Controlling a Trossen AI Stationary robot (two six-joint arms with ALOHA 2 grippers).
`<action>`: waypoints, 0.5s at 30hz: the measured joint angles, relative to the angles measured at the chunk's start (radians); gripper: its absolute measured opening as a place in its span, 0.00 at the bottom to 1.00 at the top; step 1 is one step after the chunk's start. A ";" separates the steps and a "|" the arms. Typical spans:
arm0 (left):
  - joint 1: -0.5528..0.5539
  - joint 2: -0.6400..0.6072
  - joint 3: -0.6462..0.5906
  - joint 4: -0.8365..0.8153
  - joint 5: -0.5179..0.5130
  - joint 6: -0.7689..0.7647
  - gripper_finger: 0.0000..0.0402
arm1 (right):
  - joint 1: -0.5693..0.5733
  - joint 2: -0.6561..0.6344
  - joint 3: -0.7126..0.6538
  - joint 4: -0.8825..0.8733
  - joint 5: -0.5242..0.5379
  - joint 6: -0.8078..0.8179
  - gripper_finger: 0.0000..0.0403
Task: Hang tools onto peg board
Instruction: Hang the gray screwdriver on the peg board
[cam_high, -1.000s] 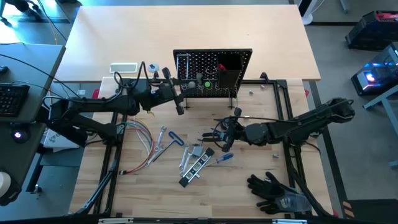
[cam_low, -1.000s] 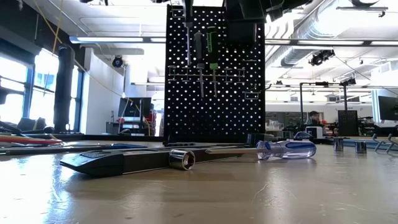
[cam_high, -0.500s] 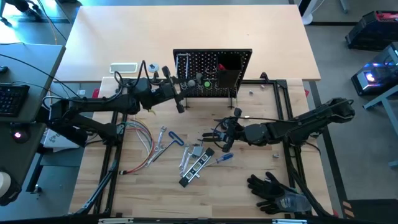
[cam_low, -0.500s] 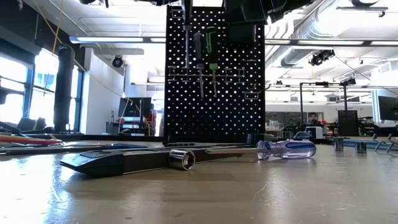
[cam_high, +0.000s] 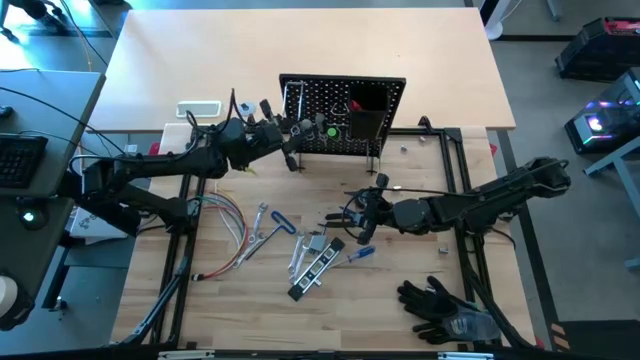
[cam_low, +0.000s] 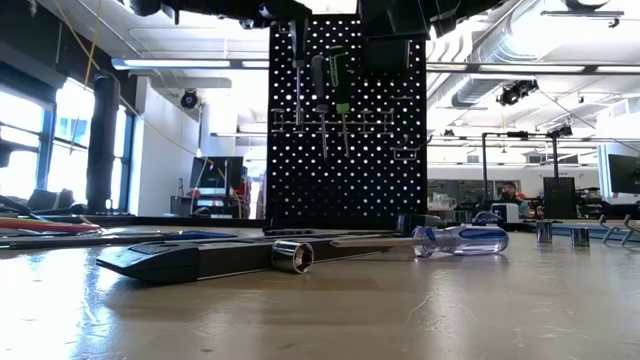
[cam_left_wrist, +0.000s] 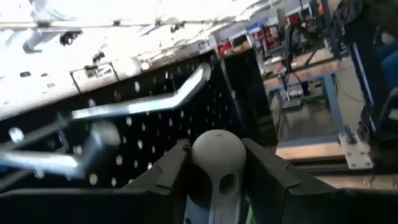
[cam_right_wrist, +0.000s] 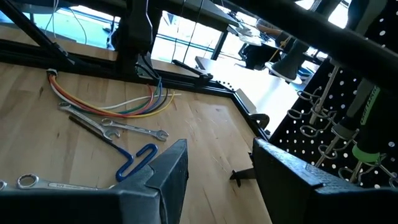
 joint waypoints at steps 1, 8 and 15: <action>0.002 0.005 0.000 -0.005 0.000 -0.006 0.28 | 0.000 0.000 0.000 0.000 0.000 0.000 0.43; 0.009 0.046 0.000 -0.006 -0.003 -0.028 0.28 | 0.000 0.000 0.000 0.000 0.000 0.000 0.43; 0.032 0.069 0.000 -0.011 -0.038 -0.093 0.33 | 0.000 0.000 0.000 0.000 0.000 0.000 0.43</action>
